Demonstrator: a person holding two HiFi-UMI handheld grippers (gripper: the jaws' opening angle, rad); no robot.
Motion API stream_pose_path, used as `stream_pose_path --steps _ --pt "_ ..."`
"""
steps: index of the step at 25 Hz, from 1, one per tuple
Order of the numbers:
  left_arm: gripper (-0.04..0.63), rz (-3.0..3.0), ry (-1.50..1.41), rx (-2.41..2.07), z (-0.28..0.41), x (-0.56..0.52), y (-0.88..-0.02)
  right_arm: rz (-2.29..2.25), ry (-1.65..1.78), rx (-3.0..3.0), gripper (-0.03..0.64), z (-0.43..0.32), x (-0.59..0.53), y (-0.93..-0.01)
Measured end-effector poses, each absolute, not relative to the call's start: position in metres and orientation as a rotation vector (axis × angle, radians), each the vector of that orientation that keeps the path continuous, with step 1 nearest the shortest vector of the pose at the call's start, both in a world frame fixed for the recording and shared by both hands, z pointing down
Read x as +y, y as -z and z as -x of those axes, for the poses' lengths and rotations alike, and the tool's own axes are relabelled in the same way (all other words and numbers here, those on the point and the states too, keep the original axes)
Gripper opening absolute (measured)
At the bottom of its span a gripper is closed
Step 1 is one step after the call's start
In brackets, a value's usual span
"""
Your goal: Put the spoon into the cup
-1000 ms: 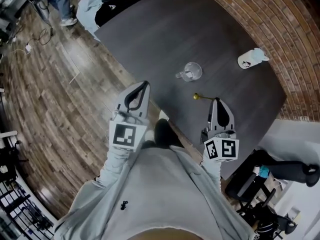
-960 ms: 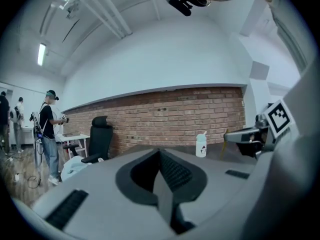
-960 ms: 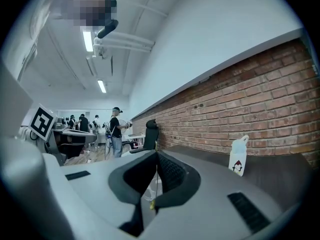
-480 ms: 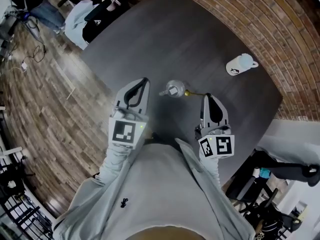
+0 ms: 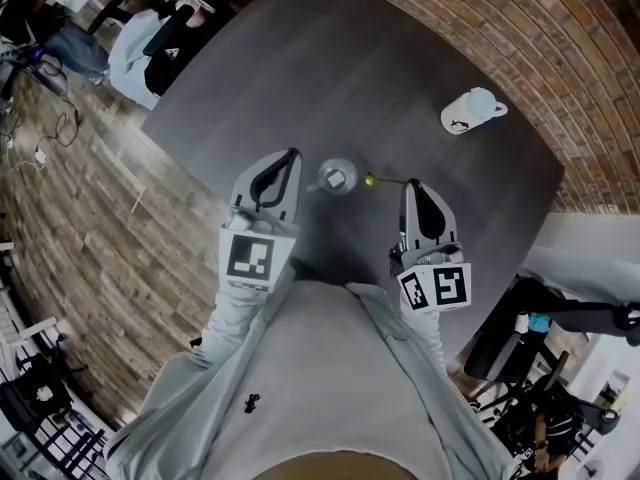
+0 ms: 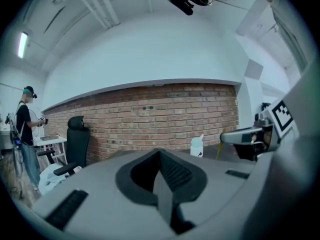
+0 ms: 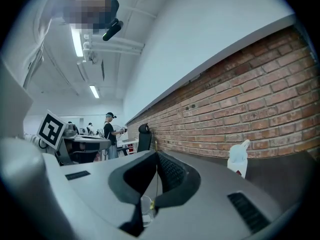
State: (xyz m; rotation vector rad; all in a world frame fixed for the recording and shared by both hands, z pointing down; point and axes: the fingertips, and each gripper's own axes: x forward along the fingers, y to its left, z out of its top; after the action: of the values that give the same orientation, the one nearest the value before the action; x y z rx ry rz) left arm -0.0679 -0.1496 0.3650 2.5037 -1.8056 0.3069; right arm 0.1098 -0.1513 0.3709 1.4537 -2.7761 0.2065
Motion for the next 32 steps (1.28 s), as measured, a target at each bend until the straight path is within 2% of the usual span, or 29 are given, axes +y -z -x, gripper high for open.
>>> stream_pose_path --steps 17,32 --pt "0.018 -2.666 -0.285 -1.550 0.066 -0.174 -0.367 -1.633 -0.217 -2.652 0.020 -0.100 -0.156 -0.371" --pt "0.018 -2.634 -0.307 -1.503 0.065 -0.178 -0.390 -1.532 -0.372 -2.671 0.019 -0.070 -0.167 -0.406"
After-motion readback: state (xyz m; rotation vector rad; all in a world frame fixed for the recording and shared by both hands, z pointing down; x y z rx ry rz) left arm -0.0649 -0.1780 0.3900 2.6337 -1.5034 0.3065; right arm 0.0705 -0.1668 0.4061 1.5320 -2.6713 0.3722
